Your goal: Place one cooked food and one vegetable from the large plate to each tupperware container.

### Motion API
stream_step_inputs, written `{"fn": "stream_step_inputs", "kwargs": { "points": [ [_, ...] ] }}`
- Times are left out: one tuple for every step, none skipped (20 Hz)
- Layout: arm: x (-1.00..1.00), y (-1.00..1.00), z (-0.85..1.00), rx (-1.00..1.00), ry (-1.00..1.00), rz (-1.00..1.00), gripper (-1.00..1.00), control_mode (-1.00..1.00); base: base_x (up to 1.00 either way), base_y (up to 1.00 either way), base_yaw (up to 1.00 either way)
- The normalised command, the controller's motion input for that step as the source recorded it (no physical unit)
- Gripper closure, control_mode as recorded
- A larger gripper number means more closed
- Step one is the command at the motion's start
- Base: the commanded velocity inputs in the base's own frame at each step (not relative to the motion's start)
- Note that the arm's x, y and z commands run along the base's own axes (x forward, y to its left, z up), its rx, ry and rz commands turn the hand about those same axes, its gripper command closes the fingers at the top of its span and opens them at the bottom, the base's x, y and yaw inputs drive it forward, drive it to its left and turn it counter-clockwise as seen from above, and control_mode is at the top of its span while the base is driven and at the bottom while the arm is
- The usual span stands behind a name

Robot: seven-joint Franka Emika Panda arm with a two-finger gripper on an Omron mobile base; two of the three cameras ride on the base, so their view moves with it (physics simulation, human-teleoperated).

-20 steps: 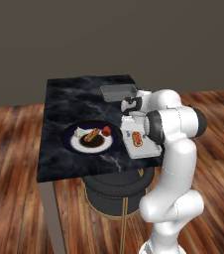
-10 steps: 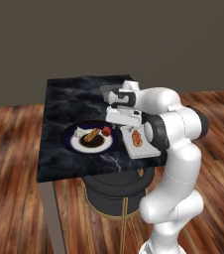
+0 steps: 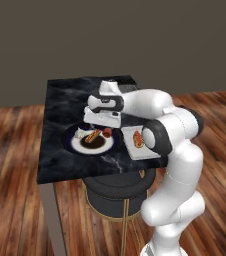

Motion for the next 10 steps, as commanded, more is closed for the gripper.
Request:
{"fn": "stream_step_inputs", "kwargs": {
  "points": [
    [0.0,0.66,0.0,-0.01,-0.15,0.05,-1.0,-1.0,0.0,0.0,0.0],
    [0.0,0.59,0.0,-0.01,-0.13,0.04,-1.0,-1.0,0.0,0.0,0.0],
    [0.0,0.42,0.0,0.0,-0.15,0.08,-1.0,-1.0,0.0,0.0,0.0],
    [0.0,0.33,0.0,0.0,-0.17,0.12,-1.0,-1.0,0.0,0.0,0.0],
    [0.0,0.38,0.0,0.0,-0.14,0.17,-1.0,-1.0,0.0,0.0,0.0],
    [0.0,0.39,-0.06,0.0,-0.15,0.2,-1.0,-1.0,0.0,0.0,0.0],
    [0.0,0.22,-0.15,0.0,-0.17,0.26,-1.0,-1.0,0.0,0.0,0.0],
    [0.0,0.05,-0.06,-0.03,-0.2,0.3,-1.0,-1.0,0.0,0.0,0.0],
    [0.0,0.0,0.0,-0.04,-0.17,0.29,-1.0,-1.0,0.0,0.0,0.0],
    [0.0,0.0,0.0,-0.04,-0.07,0.22,-1.0,-1.0,0.0,0.0,0.0]
  ]
}}
